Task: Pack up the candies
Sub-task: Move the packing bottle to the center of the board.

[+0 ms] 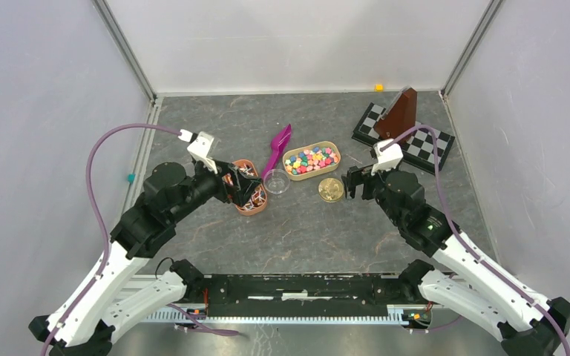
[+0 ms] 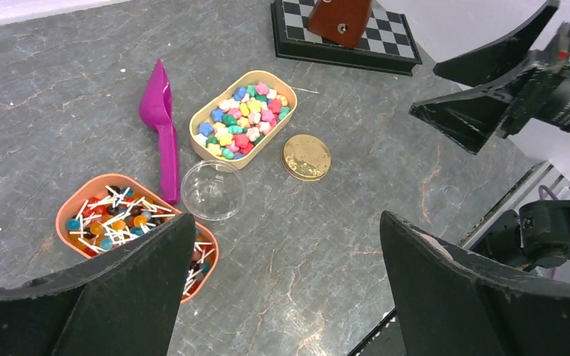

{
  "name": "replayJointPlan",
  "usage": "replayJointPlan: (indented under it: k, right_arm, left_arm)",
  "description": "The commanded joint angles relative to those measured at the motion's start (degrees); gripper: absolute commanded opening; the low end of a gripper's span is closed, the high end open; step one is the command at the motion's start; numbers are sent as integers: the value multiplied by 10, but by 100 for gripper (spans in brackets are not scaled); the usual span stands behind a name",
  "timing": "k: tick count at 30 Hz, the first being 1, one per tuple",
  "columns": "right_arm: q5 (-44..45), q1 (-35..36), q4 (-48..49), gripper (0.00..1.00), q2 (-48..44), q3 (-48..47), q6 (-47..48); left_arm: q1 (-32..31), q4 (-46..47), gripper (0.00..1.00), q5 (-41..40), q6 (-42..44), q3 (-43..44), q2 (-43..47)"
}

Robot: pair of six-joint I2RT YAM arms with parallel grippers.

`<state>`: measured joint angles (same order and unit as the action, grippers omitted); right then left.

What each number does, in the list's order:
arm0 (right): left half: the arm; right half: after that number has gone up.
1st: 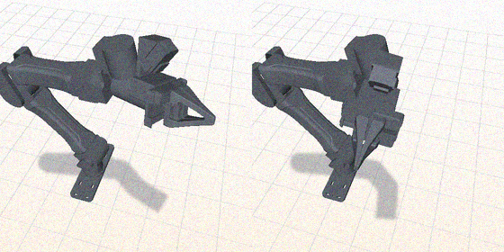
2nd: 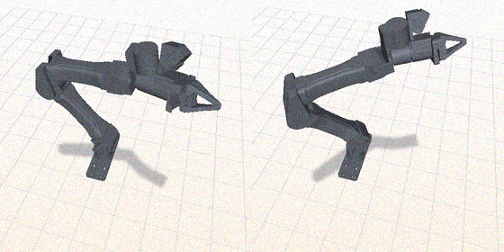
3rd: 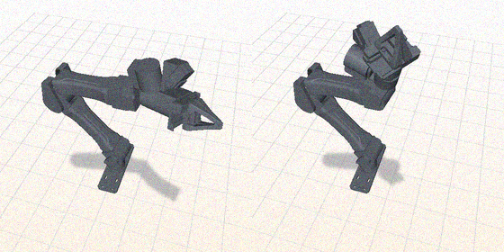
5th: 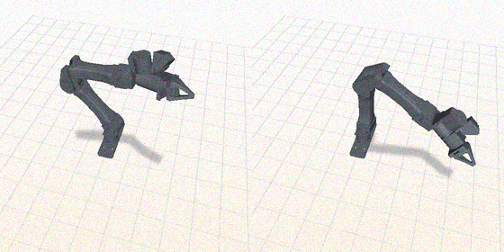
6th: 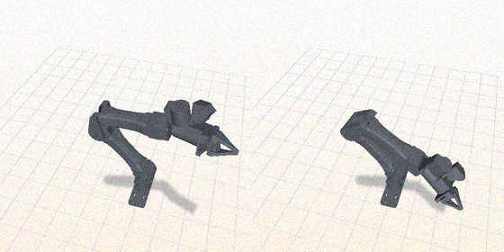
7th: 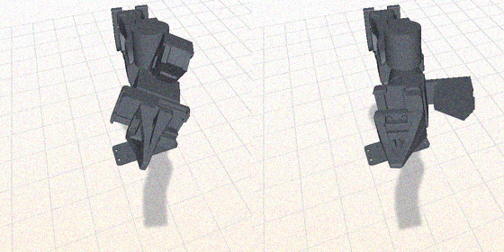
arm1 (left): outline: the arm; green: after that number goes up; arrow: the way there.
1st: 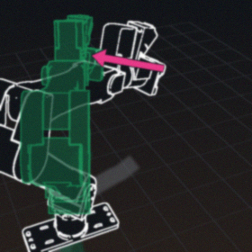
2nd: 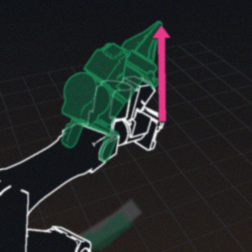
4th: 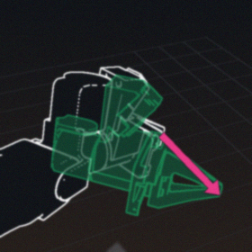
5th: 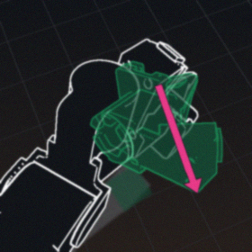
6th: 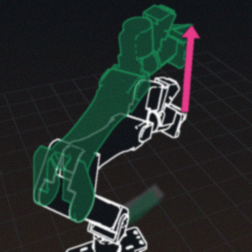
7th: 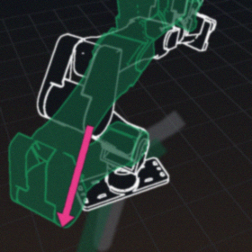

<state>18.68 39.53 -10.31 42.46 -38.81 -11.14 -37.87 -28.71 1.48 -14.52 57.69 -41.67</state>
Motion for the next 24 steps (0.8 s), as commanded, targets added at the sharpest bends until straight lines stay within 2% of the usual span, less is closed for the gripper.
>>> replayJointPlan:
  k: [1, 6, 12, 18, 24]
  right_arm:
    - [43, 1, -29, 98, 12, -33, -23]
    - [-46, 1, -11, 98, 18, -26, 42]
    - [-110, 1, 42, 97, 27, -16, 56]
    - [-142, 5, 32, 90, 104, -67, 44]
    - [-126, 43, 39, 86, 182, -129, 50]
  left_arm:
    - [-2, -12, 100, -12, -27, -4, 13]
    - [-2, -28, 100, -40, -26, -20, 30]
    - [-1, -20, 100, -47, -33, -45, 41]
    - [2, -43, 100, -56, -44, -49, 20]
    - [2, -53, 100, -77, -44, -49, 17]
